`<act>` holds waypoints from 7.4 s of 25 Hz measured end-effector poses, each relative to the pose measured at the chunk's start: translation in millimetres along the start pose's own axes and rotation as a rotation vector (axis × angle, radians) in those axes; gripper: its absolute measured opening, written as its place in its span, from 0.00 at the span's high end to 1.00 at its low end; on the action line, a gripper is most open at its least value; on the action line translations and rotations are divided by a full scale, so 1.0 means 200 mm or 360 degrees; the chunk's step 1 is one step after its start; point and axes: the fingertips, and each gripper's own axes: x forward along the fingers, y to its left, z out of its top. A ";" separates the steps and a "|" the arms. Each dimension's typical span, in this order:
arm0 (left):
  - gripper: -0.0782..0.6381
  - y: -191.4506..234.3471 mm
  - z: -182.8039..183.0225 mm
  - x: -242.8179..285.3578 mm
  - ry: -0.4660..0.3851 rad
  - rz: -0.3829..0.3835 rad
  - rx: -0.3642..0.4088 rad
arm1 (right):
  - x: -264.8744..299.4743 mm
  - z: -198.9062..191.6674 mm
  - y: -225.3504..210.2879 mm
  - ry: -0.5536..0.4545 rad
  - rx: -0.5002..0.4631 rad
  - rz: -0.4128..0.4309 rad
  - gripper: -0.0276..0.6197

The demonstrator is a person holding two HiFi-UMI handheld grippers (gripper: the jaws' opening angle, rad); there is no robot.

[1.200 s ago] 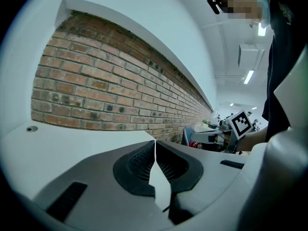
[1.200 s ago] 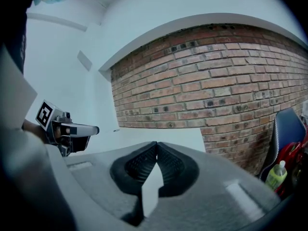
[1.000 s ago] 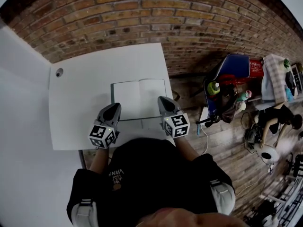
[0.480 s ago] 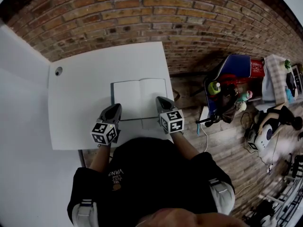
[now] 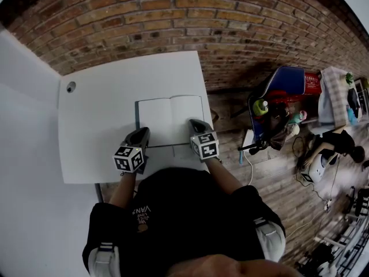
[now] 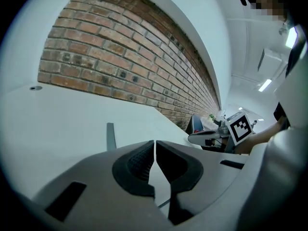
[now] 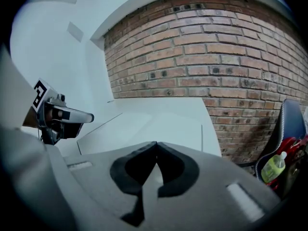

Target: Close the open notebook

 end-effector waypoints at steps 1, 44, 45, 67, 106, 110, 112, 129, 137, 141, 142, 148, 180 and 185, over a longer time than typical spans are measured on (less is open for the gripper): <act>0.86 0.01 -0.01 0.00 0.0017 0.0007 -0.0005 | 0.00 0.00 0.01 0.0013 -0.0013 -0.0002 0.96; 0.63 0.22 -0.17 -0.03 0.0357 0.0330 -0.0362 | 0.06 -0.07 0.06 0.0278 -0.0238 -0.0058 0.96; 0.64 0.22 -0.17 -0.03 0.0356 0.0332 -0.0380 | 0.06 -0.07 0.07 0.0278 -0.0242 -0.0061 0.96; 0.85 0.21 -0.08 -0.09 0.0228 0.0227 -0.0580 | 0.06 -0.07 0.06 0.0280 -0.0260 -0.0055 0.96; 0.84 -0.57 0.36 0.06 0.0062 -0.0452 -0.0207 | -0.01 -0.08 -0.04 0.0251 -0.0093 -0.0055 0.96; 0.84 -0.61 0.36 0.09 0.0086 -0.0492 -0.0171 | -0.04 -0.09 -0.08 0.0237 -0.0034 -0.0072 0.96; 0.84 -0.63 0.37 0.11 0.0094 -0.0511 -0.0155 | -0.06 -0.08 -0.10 0.0216 -0.0016 -0.0085 0.96; 0.85 -0.81 0.36 0.21 0.0159 -0.0684 -0.0056 | -0.38 -0.24 -0.28 0.0226 0.0170 -0.0343 0.96; 0.84 -0.89 0.33 0.28 0.0180 -0.0737 -0.0019 | -0.46 -0.21 -0.28 0.0160 0.0211 -0.0376 0.96; 0.84 -0.90 0.32 0.30 0.0182 -0.0761 -0.0014 | -0.48 -0.20 -0.27 0.0142 0.0219 -0.0382 0.96; 0.84 -0.91 0.32 0.30 0.0183 -0.0766 -0.0011 | -0.48 -0.20 -0.27 0.0136 0.0223 -0.0384 0.96; 0.78 -0.94 0.29 0.32 0.0218 -0.0791 0.0001 | -0.53 -0.17 -0.27 0.0090 0.0240 -0.0399 0.96; 0.84 -0.65 0.47 0.00 -0.0054 -0.0588 0.0107 | -0.67 0.27 -0.03 -0.0243 0.0165 -0.0406 0.96; 0.85 -0.60 0.50 -0.12 -0.0098 -0.0551 0.0157 | -0.74 0.36 0.07 -0.0318 0.0162 -0.0405 0.96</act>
